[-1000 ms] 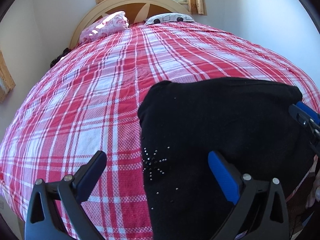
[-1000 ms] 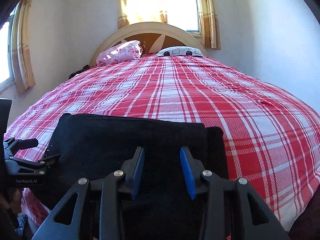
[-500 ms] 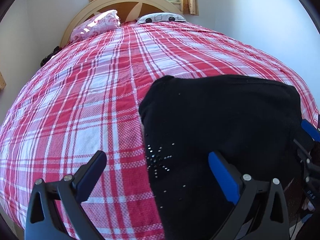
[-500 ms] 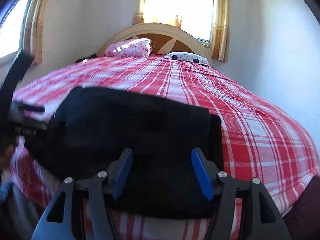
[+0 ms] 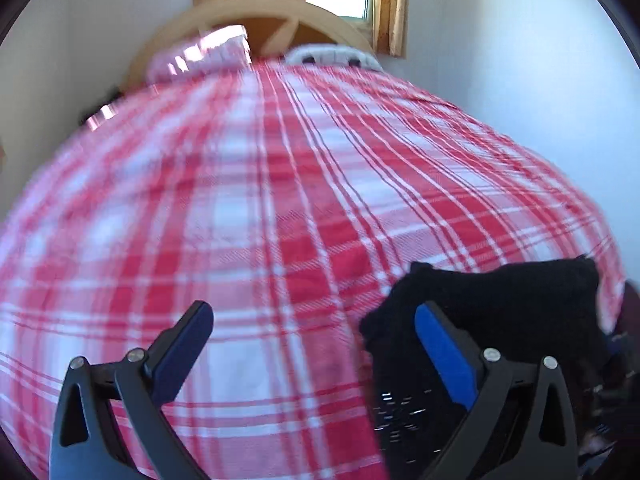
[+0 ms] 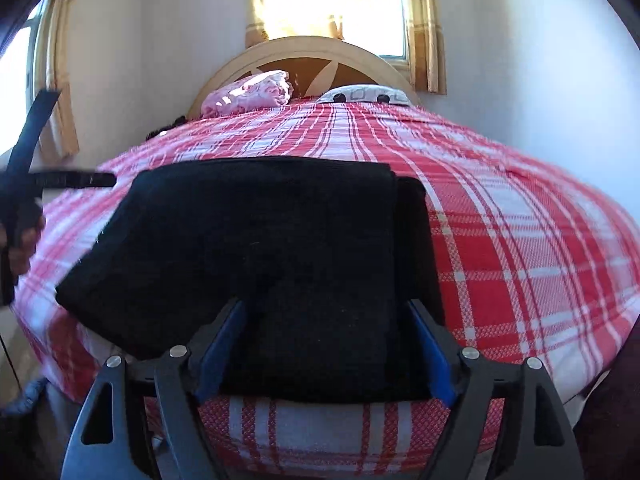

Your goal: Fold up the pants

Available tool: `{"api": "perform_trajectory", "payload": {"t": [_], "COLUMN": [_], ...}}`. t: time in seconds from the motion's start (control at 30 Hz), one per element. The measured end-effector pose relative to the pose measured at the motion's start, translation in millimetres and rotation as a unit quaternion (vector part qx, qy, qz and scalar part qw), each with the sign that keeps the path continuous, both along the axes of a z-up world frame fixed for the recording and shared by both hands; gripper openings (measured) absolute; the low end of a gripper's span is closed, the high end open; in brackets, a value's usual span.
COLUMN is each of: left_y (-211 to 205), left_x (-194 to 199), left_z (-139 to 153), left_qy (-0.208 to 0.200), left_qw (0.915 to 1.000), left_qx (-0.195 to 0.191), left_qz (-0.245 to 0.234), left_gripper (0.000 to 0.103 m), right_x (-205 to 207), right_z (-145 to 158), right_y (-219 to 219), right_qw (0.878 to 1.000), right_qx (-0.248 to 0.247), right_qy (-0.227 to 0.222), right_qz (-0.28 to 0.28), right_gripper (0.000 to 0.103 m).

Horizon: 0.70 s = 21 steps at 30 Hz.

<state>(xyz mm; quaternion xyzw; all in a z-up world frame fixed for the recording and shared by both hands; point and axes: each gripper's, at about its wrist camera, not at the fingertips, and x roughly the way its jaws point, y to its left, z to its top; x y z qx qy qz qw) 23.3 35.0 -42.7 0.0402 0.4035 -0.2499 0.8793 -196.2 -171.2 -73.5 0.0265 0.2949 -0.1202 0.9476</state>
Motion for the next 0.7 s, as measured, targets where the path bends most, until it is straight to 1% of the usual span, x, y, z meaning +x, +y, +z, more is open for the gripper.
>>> {"api": "perform_trajectory", "payload": {"t": [0.03,0.07,0.1,0.17,0.2,0.27,0.33,0.37,0.4,0.43,0.47,0.5,0.53,0.57,0.6,0.63,0.67,0.7], "left_y": [-3,-5,-6,-5,-5,-8,-10,-10,-7,-3,1,5,9,12,11,10,5,3], "left_x": [7,11,13,17,19,23,26,26,25,18,14,8,-6,-19,-34,-49,-68,-79], "left_z": [-8,-15,-22,-33,-37,-37,-35,-32,-27,-21,-16,-14,-12,-11,-11,-12,-13,-14], "left_qy": [0.048,0.083,0.111,0.145,0.153,0.156,0.161,0.157,0.146,0.119,0.099,0.084,0.060,0.031,-0.002,-0.034,-0.069,-0.087], "left_qw": [0.9986,0.9955,0.9916,0.9844,0.9820,0.9800,0.9789,0.9805,0.9838,0.9889,0.9918,0.9939,0.9963,0.9983,0.9995,0.9994,0.9973,0.9955], "left_qx": [-0.021,-0.042,-0.061,-0.097,-0.108,-0.119,-0.122,-0.116,-0.105,-0.088,-0.078,-0.068,-0.056,-0.046,-0.029,-0.003,0.024,0.032], "left_qz": [-0.012,-0.021,-0.026,-0.027,-0.026,-0.029,-0.029,-0.018,-0.002,0.015,0.022,0.025,0.025,0.021,0.014,0.005,-0.009,-0.019], "left_gripper": [0.092,0.088,0.084,0.084,0.084,0.084,0.084,0.084,0.084,0.084,0.084,0.084,0.082,0.078,0.071,0.065,0.062,0.058], "right_x": [1,0,0,0,0,0,0,2,2,1,0,-3,-4,-2,5,15,29,44], "right_z": [0,-1,0,1,2,2,3,4,7,11,19,29,40,54,65,77,86,94], "right_y": [0,-2,-5,-6,-6,-8,-9,-9,-10,-11,-12,-12,-13,-12,-10,-8,-6,-3], "right_qw": [1.000,1.000,1.000,1.000,1.000,1.000,0.999,0.999,0.999,0.999,0.999,1.000,1.000,1.000,0.999,0.998,0.996,0.993], "right_qx": [0.001,0.011,0.021,0.021,0.019,0.022,0.024,0.025,0.029,0.029,0.027,0.024,0.020,0.012,0.006,0.007,0.013,0.022], "right_qy": [0.000,0.000,-0.001,0.004,0.008,0.014,0.018,0.023,0.029,0.030,0.026,0.016,0.004,-0.005,-0.007,-0.003,0.003,0.008], "right_qz": [-0.001,-0.003,-0.003,0.000,0.002,0.008,0.013,0.015,0.014,0.005,-0.008,-0.010,0.000,0.016,0.033,0.058,0.085,0.115], "right_gripper": [0.082,0.082,0.082,0.082,0.082,0.082,0.082,0.082,0.082,0.082,0.082,0.082,0.082,0.082,0.082,0.082,0.082,0.079]}}
